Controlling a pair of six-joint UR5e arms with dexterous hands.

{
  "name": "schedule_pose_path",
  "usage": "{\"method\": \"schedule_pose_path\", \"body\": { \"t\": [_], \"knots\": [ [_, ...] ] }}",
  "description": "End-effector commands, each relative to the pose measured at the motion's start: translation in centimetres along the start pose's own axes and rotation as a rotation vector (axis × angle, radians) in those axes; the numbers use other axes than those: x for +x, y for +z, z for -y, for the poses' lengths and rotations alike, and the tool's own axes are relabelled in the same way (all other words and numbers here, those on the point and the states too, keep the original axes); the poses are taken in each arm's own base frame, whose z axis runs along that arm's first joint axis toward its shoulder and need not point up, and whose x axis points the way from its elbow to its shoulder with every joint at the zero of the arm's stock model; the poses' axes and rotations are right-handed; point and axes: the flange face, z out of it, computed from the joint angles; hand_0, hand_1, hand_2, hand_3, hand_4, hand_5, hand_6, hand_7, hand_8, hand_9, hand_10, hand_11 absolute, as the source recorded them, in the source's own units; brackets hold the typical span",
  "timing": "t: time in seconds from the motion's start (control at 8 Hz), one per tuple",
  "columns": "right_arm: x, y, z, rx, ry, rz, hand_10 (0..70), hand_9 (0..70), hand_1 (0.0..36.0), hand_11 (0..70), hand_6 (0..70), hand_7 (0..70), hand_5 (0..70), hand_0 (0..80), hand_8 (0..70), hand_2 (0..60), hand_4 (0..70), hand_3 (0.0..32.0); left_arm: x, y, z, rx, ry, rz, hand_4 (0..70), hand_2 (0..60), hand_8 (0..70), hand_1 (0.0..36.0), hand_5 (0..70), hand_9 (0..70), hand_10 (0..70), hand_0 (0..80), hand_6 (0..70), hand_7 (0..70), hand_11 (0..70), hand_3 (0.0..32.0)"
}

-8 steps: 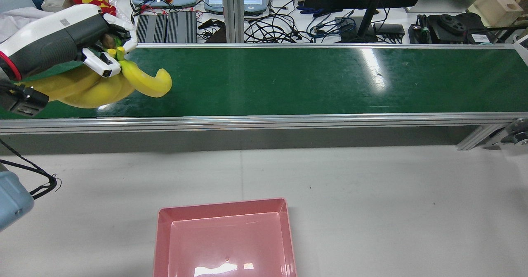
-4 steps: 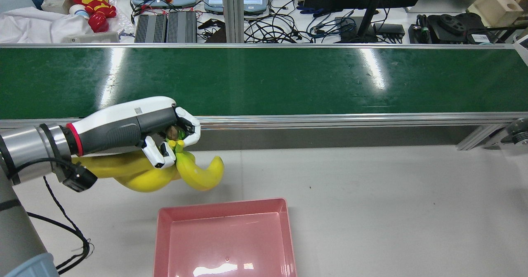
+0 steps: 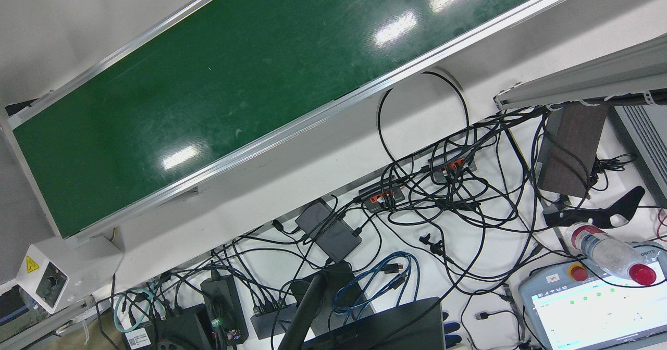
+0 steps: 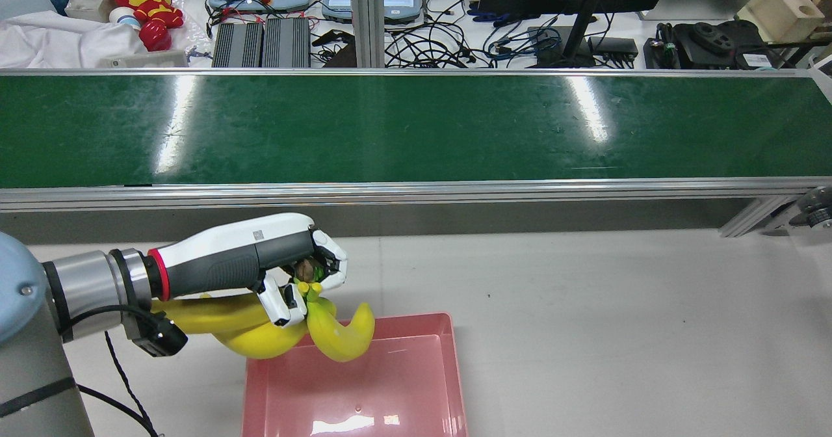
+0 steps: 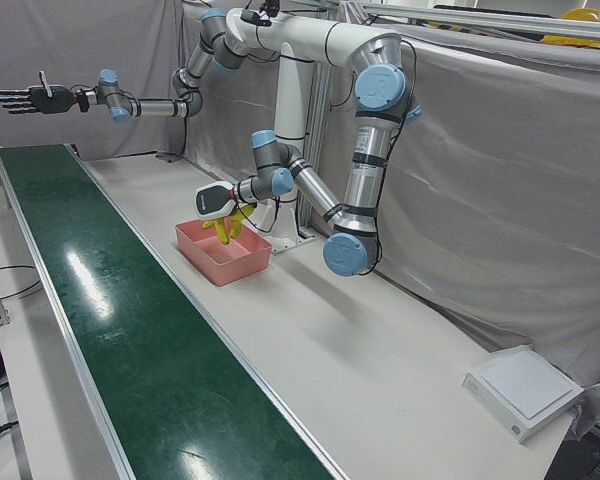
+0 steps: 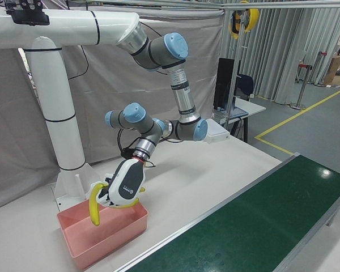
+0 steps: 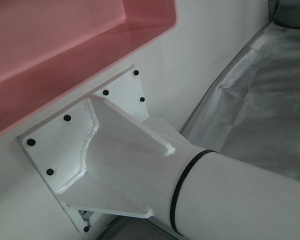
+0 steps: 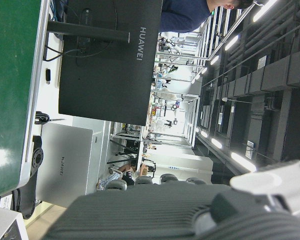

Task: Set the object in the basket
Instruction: 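Lower the bananas into the pink tray and open the left hand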

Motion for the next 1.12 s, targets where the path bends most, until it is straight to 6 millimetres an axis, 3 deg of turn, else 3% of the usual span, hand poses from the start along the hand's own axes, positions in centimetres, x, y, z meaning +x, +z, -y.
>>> {"method": "schedule_pose_path", "body": {
  "t": [0.0,0.12,0.25,0.38,0.5,0.62,0.75,0.88,1.0],
  "knots": [
    [0.00,0.00,0.00,0.000,0.000,0.000,0.0,0.0,0.0,0.0,0.0,0.0,0.0,0.0,0.0,0.0,0.0,0.0,-3.39,1.54,-3.54,-0.006,-0.024,0.008,66.7,60.0,70.0,24.5,70.0,70.0,59.4,55.3,70.0,70.0,70.0,0.0],
    [0.00,0.00,0.00,0.000,0.000,0.000,0.0,0.0,0.0,0.0,0.0,0.0,0.0,0.0,0.0,0.0,0.0,0.0,-3.40,1.54,-3.45,0.000,-0.025,0.004,53.9,53.9,69.6,14.9,70.0,70.0,47.7,51.1,70.0,70.0,67.1,0.0],
    [0.00,0.00,0.00,0.000,0.000,0.000,0.0,0.0,0.0,0.0,0.0,0.0,0.0,0.0,0.0,0.0,0.0,0.0,-3.43,1.47,-3.34,0.003,-0.025,0.007,40.7,34.1,54.4,8.6,70.0,63.2,34.8,46.9,51.3,68.5,49.0,0.0],
    [0.00,0.00,0.00,0.000,0.000,0.000,0.0,0.0,0.0,0.0,0.0,0.0,0.0,0.0,0.0,0.0,0.0,0.0,-3.29,1.35,-3.28,0.002,-0.024,0.006,28.3,28.0,42.8,6.7,61.4,50.2,24.9,42.8,31.1,52.3,35.9,0.0],
    [0.00,0.00,0.00,0.000,0.000,0.000,0.0,0.0,0.0,0.0,0.0,0.0,0.0,0.0,0.0,0.0,0.0,0.0,-3.23,1.22,-3.31,0.000,-0.023,0.004,8.2,23.9,32.4,5.6,45.6,37.9,16.5,37.0,16.2,37.5,24.1,0.0],
    [0.00,0.00,0.00,0.000,0.000,0.000,0.0,0.0,0.0,0.0,0.0,0.0,0.0,0.0,0.0,0.0,0.0,0.0,-3.15,1.10,-3.41,-0.006,-0.023,0.004,0.0,17.5,23.4,4.7,37.5,26.0,10.0,32.0,8.7,25.0,14.9,3.8],
    [0.00,0.00,0.00,0.000,0.000,0.000,0.0,0.0,0.0,0.0,0.0,0.0,0.0,0.0,0.0,0.0,0.0,0.0,-3.12,0.99,-3.35,-0.003,-0.023,0.008,0.0,12.0,18.2,3.6,30.9,18.6,6.5,29.0,4.2,17.3,9.9,16.8],
    [0.00,0.00,0.00,0.000,0.000,0.000,0.0,0.0,0.0,0.0,0.0,0.0,0.0,0.0,0.0,0.0,0.0,0.0,-3.02,0.88,-3.15,0.003,-0.021,0.010,0.0,3.0,16.2,1.0,27.0,15.2,4.9,24.3,1.4,11.7,7.3,24.0],
    [0.00,0.00,0.00,0.000,0.000,0.000,0.0,0.0,0.0,0.0,0.0,0.0,0.0,0.0,0.0,0.0,0.0,0.0,-3.06,0.82,-3.11,0.007,-0.020,0.015,0.0,0.0,15.0,0.0,22.0,12.9,3.2,19.4,0.0,8.7,4.7,27.0]
  ]
}}
